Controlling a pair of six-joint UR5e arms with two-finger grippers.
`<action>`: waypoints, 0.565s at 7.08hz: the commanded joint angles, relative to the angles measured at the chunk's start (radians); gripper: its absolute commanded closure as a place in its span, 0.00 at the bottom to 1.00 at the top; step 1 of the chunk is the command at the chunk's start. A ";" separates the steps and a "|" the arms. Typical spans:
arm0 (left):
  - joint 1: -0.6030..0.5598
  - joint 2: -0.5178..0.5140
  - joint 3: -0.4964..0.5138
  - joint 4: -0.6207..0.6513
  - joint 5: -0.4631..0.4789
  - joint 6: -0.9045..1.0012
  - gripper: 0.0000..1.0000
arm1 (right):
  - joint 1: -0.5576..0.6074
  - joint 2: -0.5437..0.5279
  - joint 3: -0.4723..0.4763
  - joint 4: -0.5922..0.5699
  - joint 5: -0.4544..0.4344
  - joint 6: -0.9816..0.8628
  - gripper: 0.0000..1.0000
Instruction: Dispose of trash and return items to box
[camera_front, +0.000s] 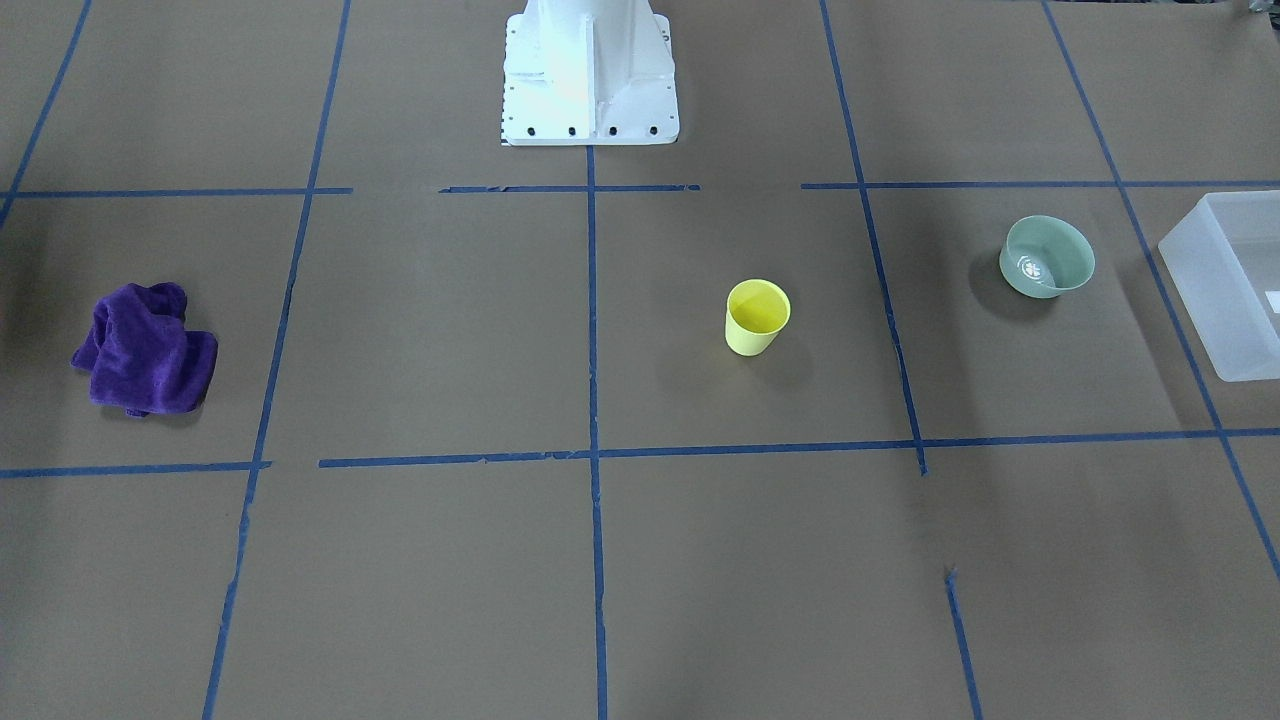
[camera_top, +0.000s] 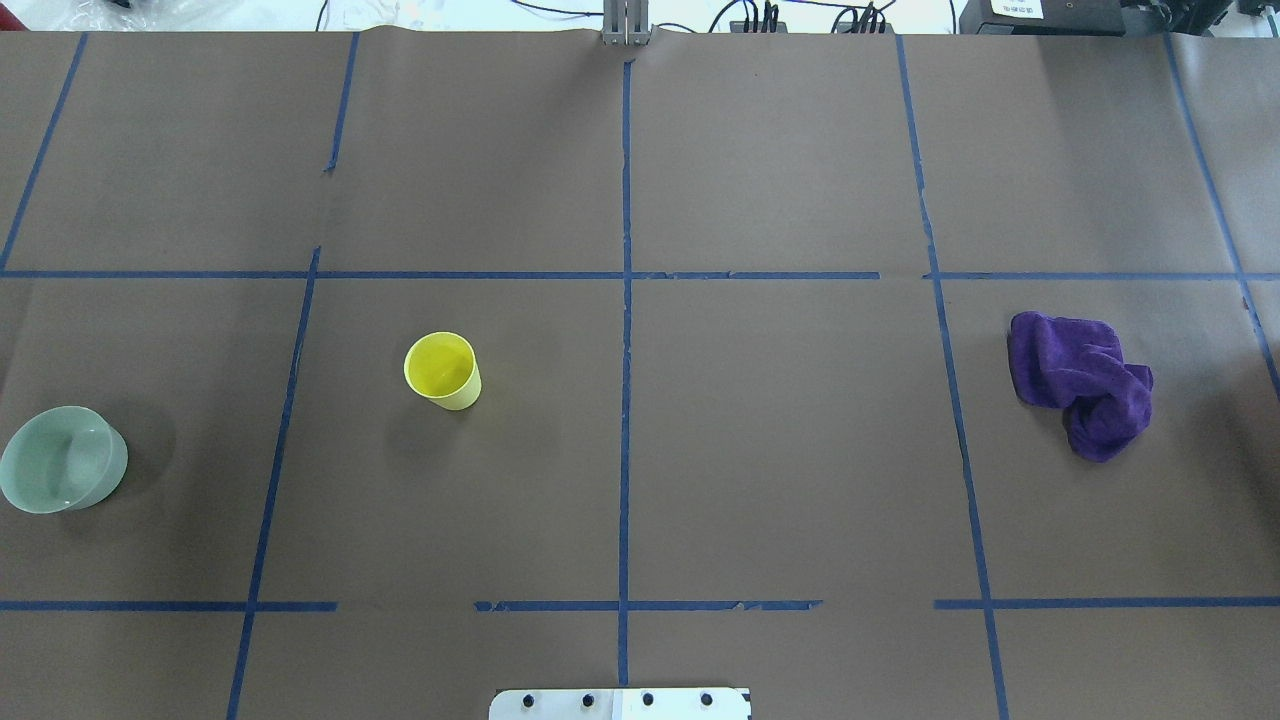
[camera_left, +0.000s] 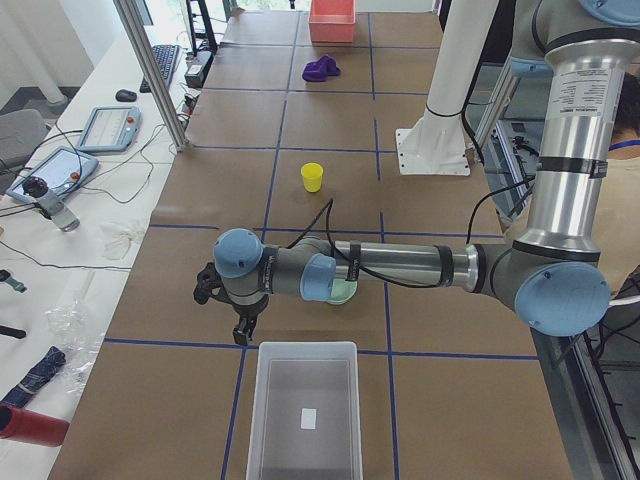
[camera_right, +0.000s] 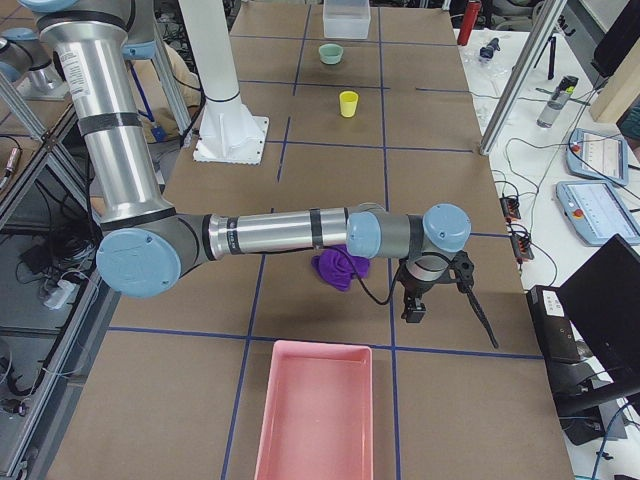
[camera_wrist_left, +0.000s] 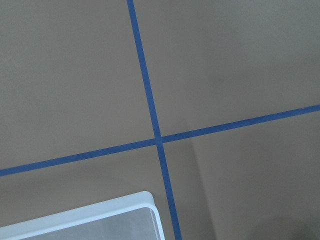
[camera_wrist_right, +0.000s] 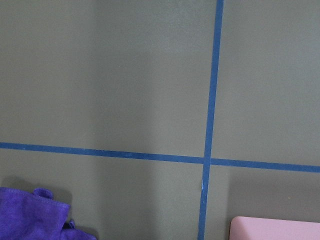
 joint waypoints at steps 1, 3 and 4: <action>0.003 -0.030 -0.093 0.073 0.004 -0.002 0.00 | 0.001 0.001 -0.001 0.000 -0.004 0.001 0.00; 0.019 -0.035 -0.135 0.106 0.013 0.002 0.00 | 0.001 -0.002 0.004 0.008 -0.007 0.004 0.00; 0.019 -0.032 -0.187 0.113 0.005 -0.001 0.00 | 0.001 -0.004 0.008 0.012 -0.006 0.007 0.00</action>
